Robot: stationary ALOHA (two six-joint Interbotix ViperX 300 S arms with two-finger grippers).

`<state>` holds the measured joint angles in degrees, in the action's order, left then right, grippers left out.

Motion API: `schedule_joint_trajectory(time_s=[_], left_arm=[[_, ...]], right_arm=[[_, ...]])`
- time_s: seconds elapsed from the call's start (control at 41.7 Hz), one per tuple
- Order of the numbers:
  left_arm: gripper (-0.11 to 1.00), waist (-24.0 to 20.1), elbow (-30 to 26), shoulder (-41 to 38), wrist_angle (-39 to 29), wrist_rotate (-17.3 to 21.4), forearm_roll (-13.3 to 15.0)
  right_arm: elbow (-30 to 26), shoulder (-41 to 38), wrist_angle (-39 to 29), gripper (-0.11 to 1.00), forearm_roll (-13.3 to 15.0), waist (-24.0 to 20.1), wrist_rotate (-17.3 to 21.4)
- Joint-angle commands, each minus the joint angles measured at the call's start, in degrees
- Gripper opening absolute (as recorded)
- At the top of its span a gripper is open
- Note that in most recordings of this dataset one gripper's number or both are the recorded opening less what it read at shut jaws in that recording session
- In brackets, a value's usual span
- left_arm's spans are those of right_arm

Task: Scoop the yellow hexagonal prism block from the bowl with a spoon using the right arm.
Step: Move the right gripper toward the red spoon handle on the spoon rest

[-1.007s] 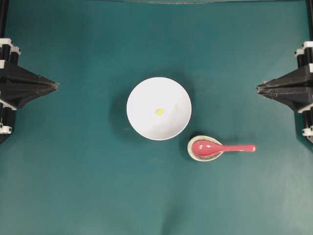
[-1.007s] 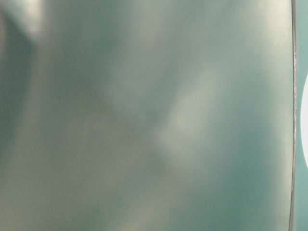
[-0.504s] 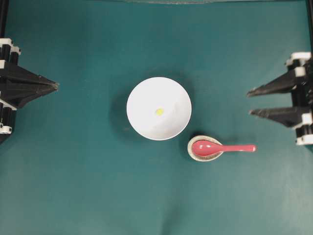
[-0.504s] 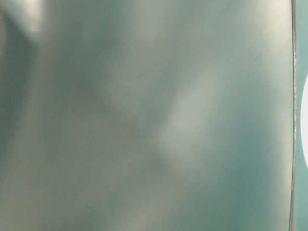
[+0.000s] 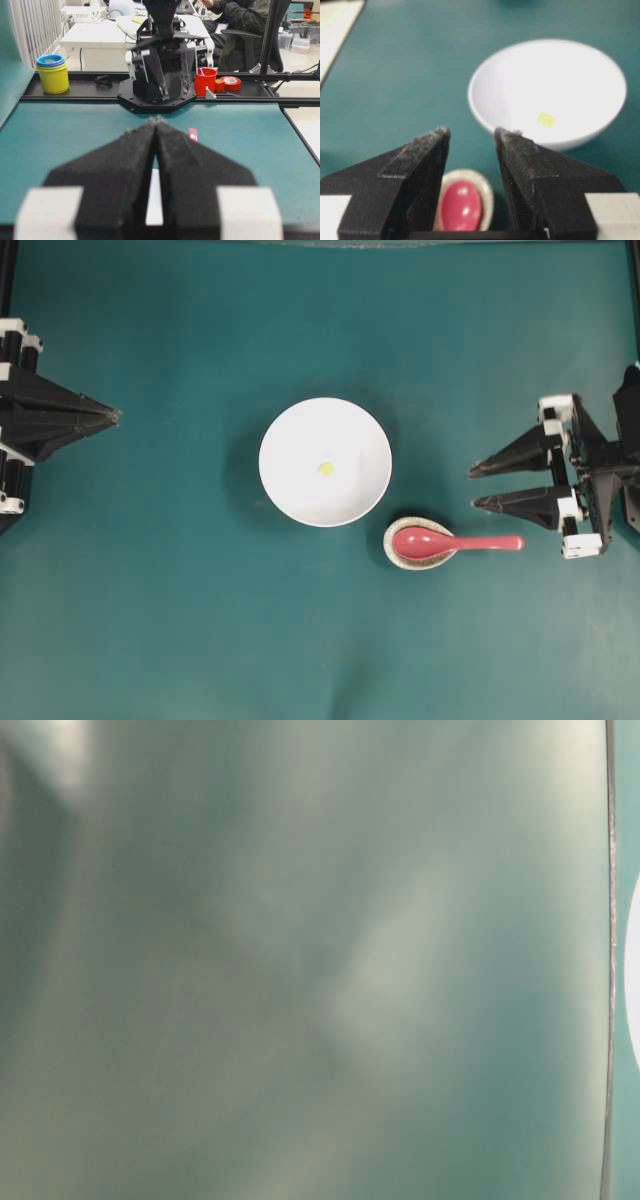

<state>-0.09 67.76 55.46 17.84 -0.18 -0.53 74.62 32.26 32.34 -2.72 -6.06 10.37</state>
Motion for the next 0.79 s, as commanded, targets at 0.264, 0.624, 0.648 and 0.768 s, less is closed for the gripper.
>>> schedule_joint_trajectory(time_s=[0.264, 0.624, 0.648, 0.768], left_arm=[[0.00, -0.09, -1.23, -0.44, -1.58, -0.09, -0.09], [0.00, -0.09, -1.23, -0.44, -1.67, -0.09, -0.09], [0.00, -0.09, -1.32, -0.44, -1.76, -0.09, -0.09], [0.00, -0.09, -1.23, -0.44, -1.67, -0.09, -0.09]], right_arm=[[3.43, -13.62, 19.51, 0.47, -2.37, -4.83, 3.52], [4.48, -25.66, 28.92, 0.45, -8.79, -10.28, 3.52], [4.57, -26.10, 29.27, 0.45, -9.05, -10.63, 3.52], [5.01, -28.56, 31.38, 0.45, -11.25, -12.92, 3.52]])
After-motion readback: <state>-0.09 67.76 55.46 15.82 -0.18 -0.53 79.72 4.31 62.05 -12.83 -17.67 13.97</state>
